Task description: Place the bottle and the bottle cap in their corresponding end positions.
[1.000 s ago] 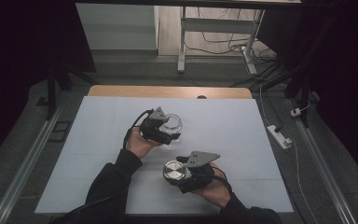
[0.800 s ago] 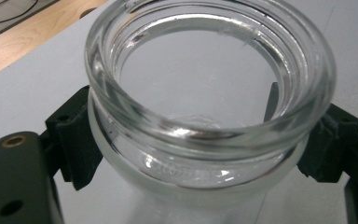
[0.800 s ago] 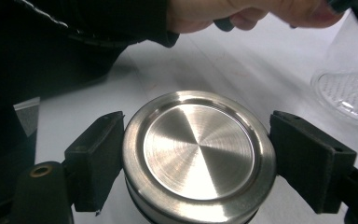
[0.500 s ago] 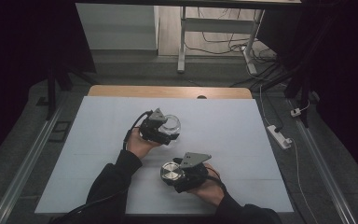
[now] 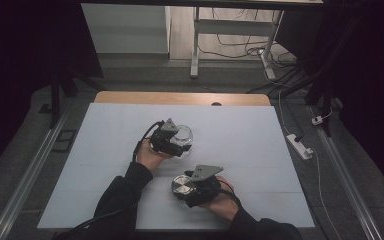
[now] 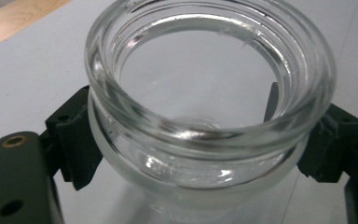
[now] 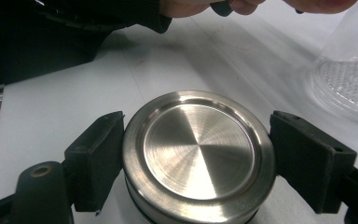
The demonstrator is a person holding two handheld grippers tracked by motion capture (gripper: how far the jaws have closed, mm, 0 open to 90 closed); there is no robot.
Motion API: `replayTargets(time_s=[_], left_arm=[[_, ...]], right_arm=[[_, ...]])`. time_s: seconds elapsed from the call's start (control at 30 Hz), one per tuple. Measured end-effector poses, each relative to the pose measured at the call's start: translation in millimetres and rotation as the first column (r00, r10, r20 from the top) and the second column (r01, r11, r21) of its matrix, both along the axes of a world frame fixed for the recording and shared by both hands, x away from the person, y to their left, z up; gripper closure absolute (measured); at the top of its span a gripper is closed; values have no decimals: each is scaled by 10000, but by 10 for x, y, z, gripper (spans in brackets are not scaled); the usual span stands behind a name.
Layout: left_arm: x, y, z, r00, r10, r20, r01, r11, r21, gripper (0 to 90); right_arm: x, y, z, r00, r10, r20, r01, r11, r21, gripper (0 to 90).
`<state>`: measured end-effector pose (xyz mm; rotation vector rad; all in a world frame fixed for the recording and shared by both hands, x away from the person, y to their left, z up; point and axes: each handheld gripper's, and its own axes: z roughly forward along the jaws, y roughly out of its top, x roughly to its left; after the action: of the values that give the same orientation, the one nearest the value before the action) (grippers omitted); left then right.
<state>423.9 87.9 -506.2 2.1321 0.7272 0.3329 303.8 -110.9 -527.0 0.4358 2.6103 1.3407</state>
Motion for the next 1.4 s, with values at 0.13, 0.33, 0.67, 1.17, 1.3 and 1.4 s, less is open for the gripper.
replayTargets(time_s=[0.13,0.33,0.67,1.17,1.3,1.4], left_arm=[[5,1,-19,10000,48,-9,-48,10000,8,157],[15,-6,-30,9999,110,6,-110,9999,-60,157],[49,-14,-59,9995,305,16,-305,9995,-118,157],[60,-10,-85,9996,271,-21,-271,9994,-229,154],[60,-11,-83,9996,293,-57,-294,9993,-213,152],[59,-11,-80,9994,330,-110,-333,9992,-212,151]], right_arm=[[0,5,-20,10000,10,-18,-10,10000,-54,195],[3,11,-47,10000,47,6,-47,9998,-182,196],[28,14,-94,9999,-85,-85,80,9987,-494,195],[51,43,-107,9995,-172,-281,147,9959,-892,190],[49,52,-109,9988,-279,-414,237,9950,-973,188],[56,55,-103,9979,-317,-565,259,9946,-1004,174]])
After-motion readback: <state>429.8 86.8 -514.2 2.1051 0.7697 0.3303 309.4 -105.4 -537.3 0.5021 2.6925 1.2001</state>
